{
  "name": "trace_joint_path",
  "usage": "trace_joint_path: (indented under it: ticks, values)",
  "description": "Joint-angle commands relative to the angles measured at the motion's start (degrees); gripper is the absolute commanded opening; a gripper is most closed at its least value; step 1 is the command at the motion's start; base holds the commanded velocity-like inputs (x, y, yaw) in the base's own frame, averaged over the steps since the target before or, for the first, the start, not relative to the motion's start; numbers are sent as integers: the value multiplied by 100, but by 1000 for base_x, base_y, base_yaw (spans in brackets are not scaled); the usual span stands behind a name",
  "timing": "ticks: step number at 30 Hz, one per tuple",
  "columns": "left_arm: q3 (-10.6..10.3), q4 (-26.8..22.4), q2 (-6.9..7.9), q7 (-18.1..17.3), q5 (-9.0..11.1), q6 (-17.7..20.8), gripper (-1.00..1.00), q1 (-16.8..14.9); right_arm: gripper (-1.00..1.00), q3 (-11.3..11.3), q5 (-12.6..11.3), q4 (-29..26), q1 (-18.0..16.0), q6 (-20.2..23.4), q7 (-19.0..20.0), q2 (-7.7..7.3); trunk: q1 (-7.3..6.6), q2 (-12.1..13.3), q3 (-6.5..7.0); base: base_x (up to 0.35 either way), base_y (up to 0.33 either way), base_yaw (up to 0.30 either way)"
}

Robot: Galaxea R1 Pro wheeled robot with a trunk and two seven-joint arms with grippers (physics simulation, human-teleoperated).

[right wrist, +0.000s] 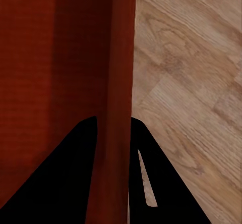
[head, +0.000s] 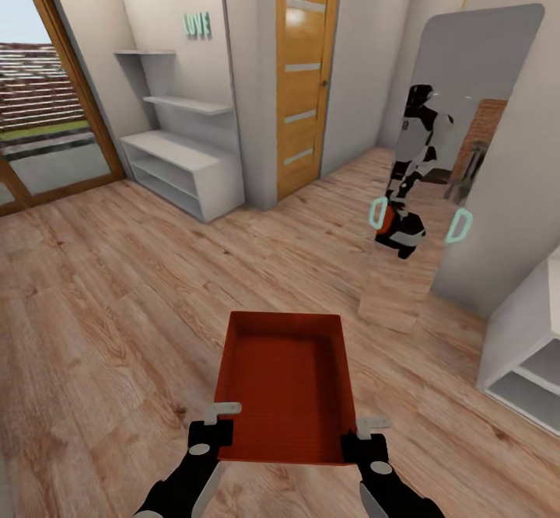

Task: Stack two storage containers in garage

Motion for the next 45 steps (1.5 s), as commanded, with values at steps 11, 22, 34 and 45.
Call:
trace_joint_path:
  ticks: [11, 22, 34, 45]
  values:
    - [-107, 272, -1, -153, -59, 23, -100, 1, -100, 31, 18, -29, -15, 7, 3, -192, 0, -3, -4, 92, 0, 152]
    - [-108, 272, -1, -154, -58, 24, -100, 1, -100, 31, 17, -30, -15, 7, -1, -200, 0, -3, -4, 323, 0, 3]
    - [-109, 272, -1, -154, -59, 24, -100, 1, -100, 31, 17, -29, -15, 7, -2, -200, 0, -3, -4, 332, 0, 0]
    - [-109, 272, -1, -154, -59, 24, -100, 1, -100, 31, 18, -31, -15, 7, -2, -200, 0, -3, -4, 332, 0, 0]
